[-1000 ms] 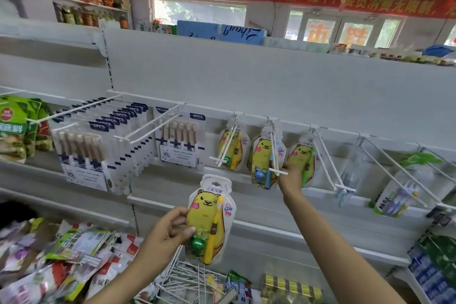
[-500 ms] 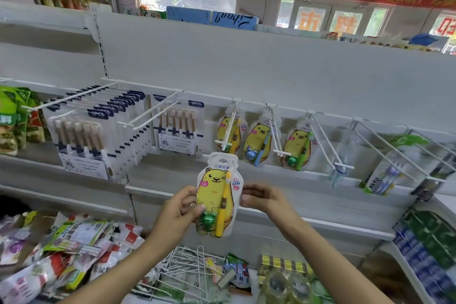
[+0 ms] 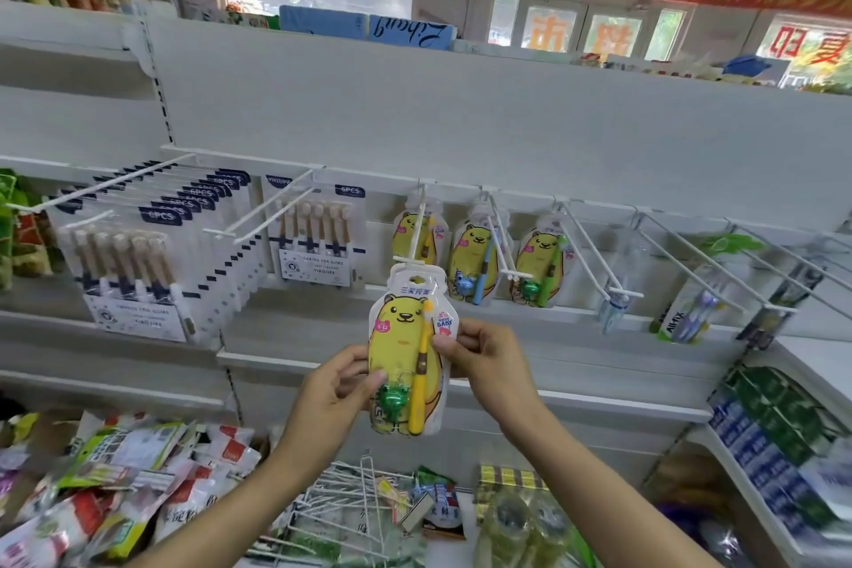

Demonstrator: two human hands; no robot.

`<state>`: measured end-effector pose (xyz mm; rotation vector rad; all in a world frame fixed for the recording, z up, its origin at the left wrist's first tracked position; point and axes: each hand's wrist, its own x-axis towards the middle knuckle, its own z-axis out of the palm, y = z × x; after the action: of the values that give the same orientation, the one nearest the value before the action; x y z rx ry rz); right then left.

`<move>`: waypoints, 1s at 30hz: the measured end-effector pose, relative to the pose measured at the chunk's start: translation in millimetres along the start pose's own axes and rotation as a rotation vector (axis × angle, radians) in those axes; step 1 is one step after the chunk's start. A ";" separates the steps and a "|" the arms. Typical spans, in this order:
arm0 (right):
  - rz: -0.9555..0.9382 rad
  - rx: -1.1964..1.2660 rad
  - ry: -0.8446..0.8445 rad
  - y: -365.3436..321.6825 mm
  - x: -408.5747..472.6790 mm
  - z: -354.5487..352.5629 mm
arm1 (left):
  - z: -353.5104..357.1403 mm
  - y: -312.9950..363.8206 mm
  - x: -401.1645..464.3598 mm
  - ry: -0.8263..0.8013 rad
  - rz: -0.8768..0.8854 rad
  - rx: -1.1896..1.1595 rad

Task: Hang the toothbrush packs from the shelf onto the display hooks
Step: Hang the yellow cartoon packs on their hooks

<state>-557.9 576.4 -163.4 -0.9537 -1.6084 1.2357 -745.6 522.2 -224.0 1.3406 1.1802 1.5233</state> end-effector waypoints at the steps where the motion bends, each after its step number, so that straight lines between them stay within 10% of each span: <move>1: 0.005 0.001 0.005 0.6 2.1 2.1 | -1.1 -0.5 0.7 -0.003 0.004 -0.010; 30: 0.088 -0.061 0.176 18.4 129.9 1.4 | -8.6 -33.9 127.1 0.037 -0.112 0.042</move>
<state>-600.6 700.3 -157.9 -1.1499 -1.4863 1.1329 -773.5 651.0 -222.2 1.2568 1.2957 1.4563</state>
